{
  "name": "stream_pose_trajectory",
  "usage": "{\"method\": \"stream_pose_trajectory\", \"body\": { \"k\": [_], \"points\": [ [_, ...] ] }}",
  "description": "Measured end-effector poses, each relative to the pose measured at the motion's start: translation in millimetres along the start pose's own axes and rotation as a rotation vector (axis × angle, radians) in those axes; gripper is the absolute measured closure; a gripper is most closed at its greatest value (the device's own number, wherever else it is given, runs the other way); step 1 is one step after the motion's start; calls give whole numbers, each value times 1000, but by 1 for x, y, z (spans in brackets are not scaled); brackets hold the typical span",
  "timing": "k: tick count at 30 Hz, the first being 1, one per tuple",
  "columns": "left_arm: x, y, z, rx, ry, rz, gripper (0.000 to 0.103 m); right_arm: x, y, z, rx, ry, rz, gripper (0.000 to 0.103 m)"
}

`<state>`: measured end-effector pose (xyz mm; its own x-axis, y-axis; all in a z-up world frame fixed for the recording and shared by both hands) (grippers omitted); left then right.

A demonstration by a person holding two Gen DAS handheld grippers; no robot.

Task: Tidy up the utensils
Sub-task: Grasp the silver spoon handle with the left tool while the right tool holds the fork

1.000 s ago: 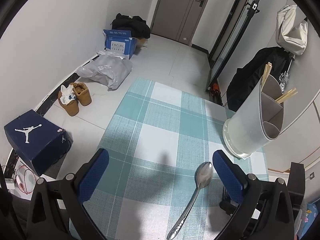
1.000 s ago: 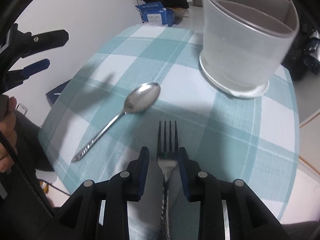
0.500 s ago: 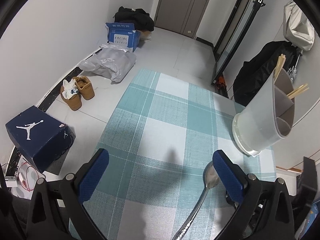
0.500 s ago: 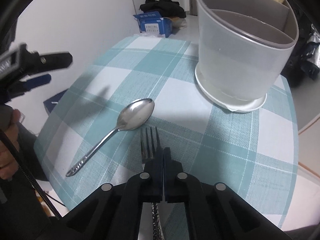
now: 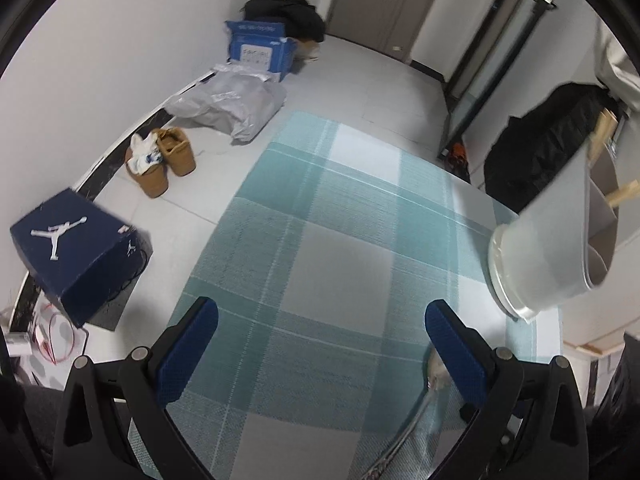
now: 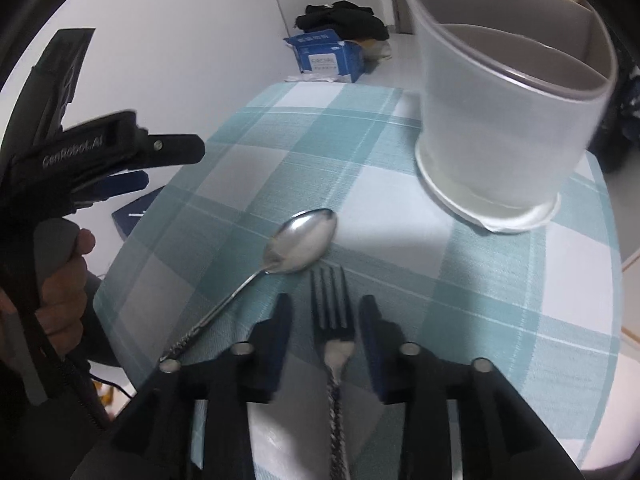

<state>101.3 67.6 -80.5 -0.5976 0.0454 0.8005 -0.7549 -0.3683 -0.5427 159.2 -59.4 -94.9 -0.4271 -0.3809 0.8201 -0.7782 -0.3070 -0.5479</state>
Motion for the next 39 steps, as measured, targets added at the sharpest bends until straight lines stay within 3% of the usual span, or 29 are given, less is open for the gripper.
{"method": "stream_pose_trajectory", "body": {
  "k": [8,11,14,25,31,39],
  "points": [
    [-12,-3,-8,46,-30,-23,1,-13,-5,-17,94,63,16,61],
    [-17,-3,-7,39,-38,-36,1,-16,-7,-22,131,91,24,81],
    [-18,-3,-5,18,-44,-40,1,-15,-9,-13,89,50,24,83],
    [-26,7,18,-166,3,-105,1,2,-16,3,32,12,72,84],
    [-27,13,34,-240,72,-173,1,16,-20,20,-29,10,114,84],
    [-23,32,62,-418,91,-210,2,37,-25,37,-108,-7,162,84]
  ]
}}
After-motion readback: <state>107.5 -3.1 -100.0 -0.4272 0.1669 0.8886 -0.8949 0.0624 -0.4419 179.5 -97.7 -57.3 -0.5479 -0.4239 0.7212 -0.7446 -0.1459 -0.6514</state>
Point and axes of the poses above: each gripper's, at about its wrist camera, not at the fingertips, and x roughly against the way its jaws point, z to its right, y to its underside, the point moved 1 cm from there along -x, roughly the way its jaws point, and after that the axes turned 4 degrees about z, right-handed, at the moved point
